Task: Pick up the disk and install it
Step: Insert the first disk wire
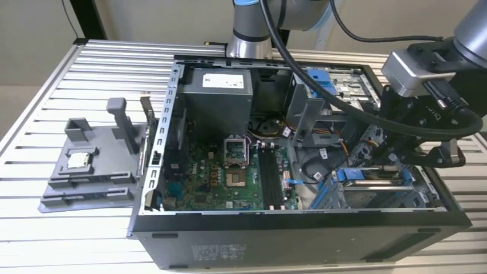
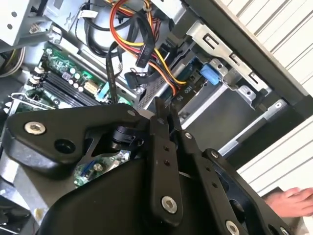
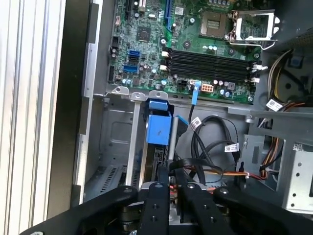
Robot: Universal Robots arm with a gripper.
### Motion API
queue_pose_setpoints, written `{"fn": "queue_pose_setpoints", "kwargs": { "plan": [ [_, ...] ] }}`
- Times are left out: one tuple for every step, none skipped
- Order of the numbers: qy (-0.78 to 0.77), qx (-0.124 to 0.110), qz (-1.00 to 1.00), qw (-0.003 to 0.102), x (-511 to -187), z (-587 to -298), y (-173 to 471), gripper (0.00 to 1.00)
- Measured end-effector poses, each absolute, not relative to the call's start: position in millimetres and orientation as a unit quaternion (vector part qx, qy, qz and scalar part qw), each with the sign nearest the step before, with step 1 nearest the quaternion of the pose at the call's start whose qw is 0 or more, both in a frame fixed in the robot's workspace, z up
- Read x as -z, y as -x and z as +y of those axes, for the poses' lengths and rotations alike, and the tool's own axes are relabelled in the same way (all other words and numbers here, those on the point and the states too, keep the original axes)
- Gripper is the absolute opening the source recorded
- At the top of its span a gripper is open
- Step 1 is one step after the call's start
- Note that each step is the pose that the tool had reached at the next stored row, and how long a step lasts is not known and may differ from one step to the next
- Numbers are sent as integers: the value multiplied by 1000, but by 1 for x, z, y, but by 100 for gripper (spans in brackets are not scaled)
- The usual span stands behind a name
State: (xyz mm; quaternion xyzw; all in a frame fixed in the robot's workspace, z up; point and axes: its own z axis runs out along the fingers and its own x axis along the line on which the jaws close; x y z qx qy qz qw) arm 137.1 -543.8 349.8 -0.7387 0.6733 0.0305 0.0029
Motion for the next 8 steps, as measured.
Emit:
{"fn": "queue_pose_setpoints", "kwargs": {
  "plan": [
    [737,-32,676,2,-350,-544,-137,0],
    [735,-33,677,0,-350,-544,-137,0],
    [734,-36,678,-3,-350,-544,-138,0],
    [734,-40,678,-9,-350,-544,-139,0],
    [734,-45,678,-17,-350,-544,-140,0],
    [733,-50,678,-22,-350,-544,-143,0],
    [733,-52,678,-24,-349,-544,-147,0],
    [733,-53,678,-25,-349,-544,-152,0]
  ]
}}
